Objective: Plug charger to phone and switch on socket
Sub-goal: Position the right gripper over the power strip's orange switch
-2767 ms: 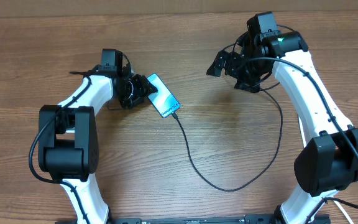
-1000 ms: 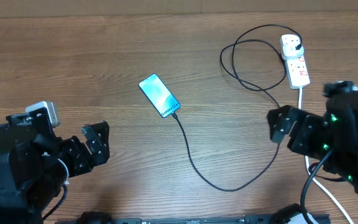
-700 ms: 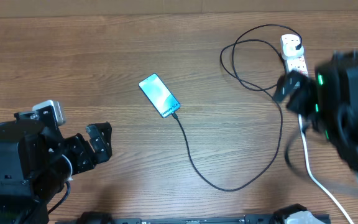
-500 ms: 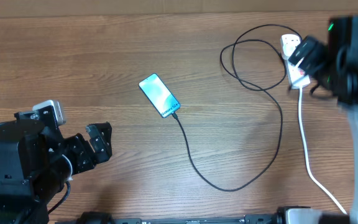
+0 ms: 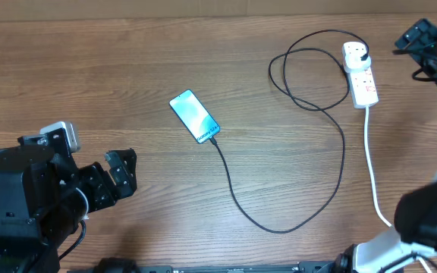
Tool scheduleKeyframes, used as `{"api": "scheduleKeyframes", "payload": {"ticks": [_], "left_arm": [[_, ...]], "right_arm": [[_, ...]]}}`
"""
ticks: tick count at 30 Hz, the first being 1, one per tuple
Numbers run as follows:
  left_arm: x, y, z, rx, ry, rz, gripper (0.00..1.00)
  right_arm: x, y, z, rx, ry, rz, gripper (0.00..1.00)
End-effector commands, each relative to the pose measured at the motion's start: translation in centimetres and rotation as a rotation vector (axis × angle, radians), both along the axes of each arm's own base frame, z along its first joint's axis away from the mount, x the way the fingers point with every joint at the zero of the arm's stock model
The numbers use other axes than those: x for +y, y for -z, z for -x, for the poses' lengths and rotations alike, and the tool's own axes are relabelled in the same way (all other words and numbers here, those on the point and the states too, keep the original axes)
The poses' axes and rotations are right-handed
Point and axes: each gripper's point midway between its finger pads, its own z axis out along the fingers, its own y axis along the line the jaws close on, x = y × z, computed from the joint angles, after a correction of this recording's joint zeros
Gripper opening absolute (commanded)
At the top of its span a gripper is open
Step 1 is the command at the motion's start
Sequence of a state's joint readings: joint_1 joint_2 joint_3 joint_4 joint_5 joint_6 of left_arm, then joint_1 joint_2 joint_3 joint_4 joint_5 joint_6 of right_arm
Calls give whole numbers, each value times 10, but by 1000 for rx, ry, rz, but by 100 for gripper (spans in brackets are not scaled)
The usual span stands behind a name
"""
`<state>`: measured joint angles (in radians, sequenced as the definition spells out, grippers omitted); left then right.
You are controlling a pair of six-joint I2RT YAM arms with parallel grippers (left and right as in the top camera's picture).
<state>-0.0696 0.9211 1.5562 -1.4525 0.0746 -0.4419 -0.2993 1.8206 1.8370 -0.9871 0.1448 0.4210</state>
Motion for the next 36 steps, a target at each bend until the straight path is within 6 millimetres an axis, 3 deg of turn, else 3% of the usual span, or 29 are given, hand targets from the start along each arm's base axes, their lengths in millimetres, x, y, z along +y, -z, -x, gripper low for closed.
{"api": "scheduleKeyframes", "payload": {"ticks": [1, 7, 11, 14, 18, 21, 23, 27, 31, 36], "left_arm": [[1, 2, 0, 8, -13, 6, 100], [1, 2, 0, 8, -13, 6, 100], [1, 2, 0, 8, -13, 6, 99], [1, 2, 0, 8, -13, 6, 100], [1, 2, 0, 8, -13, 6, 100], [1, 2, 0, 8, -13, 6, 100], [1, 2, 0, 8, -13, 6, 100], [1, 2, 0, 7, -13, 6, 100], [1, 2, 0, 8, -13, 6, 100], [1, 2, 0, 8, -13, 6, 100]], "right_arm": [[-6, 36, -19, 72, -65, 33, 100], [-37, 81, -26, 177, 23, 137, 100], [-38, 112, -28, 235, 20, 123, 100], [-31, 124, -22, 280, 1, 89, 100], [-14, 133, -15, 311, -47, 2, 100], [7, 134, -28, 248, -117, -110, 100], [10, 134, -36, 212, -129, -126, 100], [2, 139, -52, 174, -133, -85, 100], [-15, 150, -48, 218, -94, -6, 100], [-22, 171, -45, 263, -80, -2, 100]]}}
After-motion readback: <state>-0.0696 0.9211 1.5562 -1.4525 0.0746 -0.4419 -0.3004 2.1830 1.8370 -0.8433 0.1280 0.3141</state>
